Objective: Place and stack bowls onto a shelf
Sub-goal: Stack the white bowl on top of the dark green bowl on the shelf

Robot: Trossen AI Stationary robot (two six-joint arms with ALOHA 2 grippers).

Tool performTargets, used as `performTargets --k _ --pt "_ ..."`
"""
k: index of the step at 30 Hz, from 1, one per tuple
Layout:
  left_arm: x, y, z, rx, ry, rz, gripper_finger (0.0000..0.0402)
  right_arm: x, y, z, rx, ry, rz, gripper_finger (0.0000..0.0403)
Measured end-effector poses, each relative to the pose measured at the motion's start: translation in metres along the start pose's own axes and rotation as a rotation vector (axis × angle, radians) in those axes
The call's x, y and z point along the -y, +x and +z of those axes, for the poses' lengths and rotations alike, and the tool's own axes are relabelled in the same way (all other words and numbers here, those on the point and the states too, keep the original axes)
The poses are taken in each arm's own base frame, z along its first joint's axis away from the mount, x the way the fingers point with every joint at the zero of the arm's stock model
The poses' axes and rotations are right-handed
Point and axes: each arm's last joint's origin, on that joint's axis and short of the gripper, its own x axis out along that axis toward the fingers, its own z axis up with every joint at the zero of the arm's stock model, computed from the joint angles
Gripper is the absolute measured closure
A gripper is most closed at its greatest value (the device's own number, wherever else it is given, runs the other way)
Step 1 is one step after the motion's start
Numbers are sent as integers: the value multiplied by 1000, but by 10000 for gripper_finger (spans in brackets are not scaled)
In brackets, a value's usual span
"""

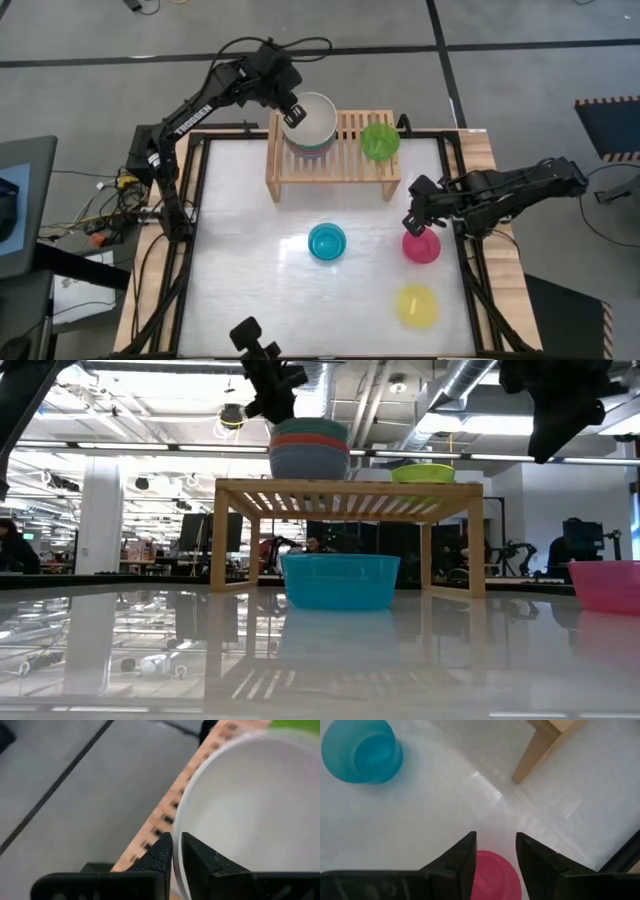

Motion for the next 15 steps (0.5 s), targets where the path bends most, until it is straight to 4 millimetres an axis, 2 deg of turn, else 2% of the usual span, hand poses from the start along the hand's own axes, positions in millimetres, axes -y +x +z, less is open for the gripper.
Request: performTargets --k 5,10,15 --pt "-5 -21 6 40 -74 -111 336 -1 0 -1 -26 -63 19 194" --pt "-8 -22 1 -22 -151 -137 302 -1 2 -3 -62 -80 36 161" --pt "-10 -26 0 -24 -179 -137 280 4 35 -23 -200 -82 8 161"
